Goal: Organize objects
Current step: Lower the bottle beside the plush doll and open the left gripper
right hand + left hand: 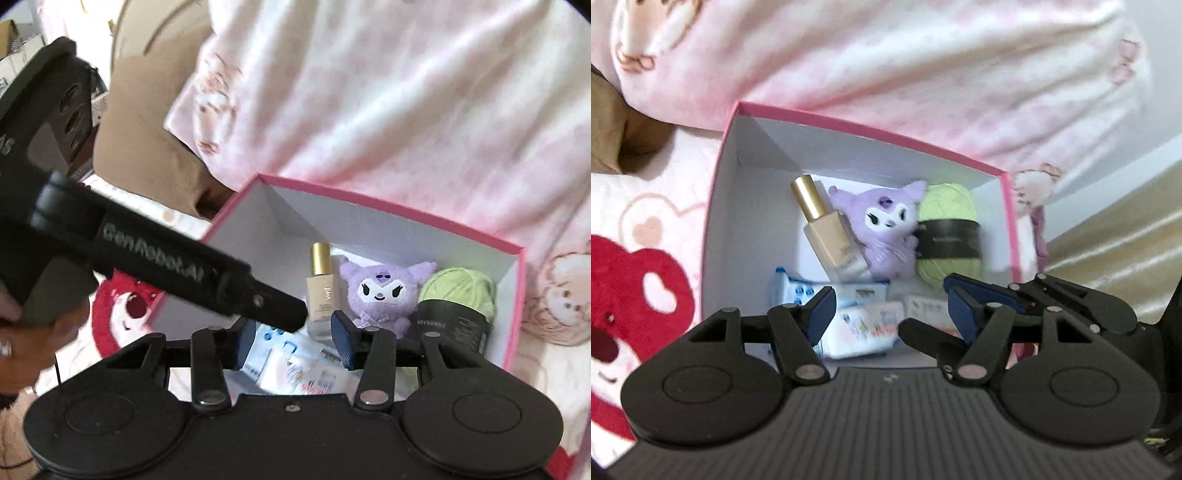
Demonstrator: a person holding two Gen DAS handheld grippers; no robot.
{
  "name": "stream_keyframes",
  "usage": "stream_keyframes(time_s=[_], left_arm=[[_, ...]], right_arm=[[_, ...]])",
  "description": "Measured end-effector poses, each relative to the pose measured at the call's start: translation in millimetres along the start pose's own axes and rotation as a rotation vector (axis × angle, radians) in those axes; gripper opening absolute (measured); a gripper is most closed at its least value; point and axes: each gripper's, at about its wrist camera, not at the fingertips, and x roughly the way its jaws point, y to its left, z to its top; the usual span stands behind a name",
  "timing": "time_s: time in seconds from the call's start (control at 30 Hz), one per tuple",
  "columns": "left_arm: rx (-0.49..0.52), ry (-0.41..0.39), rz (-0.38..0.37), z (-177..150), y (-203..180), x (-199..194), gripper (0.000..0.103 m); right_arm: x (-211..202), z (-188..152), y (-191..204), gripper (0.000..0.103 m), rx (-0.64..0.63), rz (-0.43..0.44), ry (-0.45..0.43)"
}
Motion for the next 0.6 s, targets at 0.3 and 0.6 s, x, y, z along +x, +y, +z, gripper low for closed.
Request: stream_keyframes(time_s=[0.3,0.6], left_arm=[[0.05,-0.076,0.014,-44,-25,-72,0.069],[0.153,-0.112,0.052,-85,-42,-119,0.075]], right_arm=[[-72,-35,38,0.056,-0.028,-0.073,-0.067],[-118,-65,59,0.064,-0.01,-0.1,-0.095]])
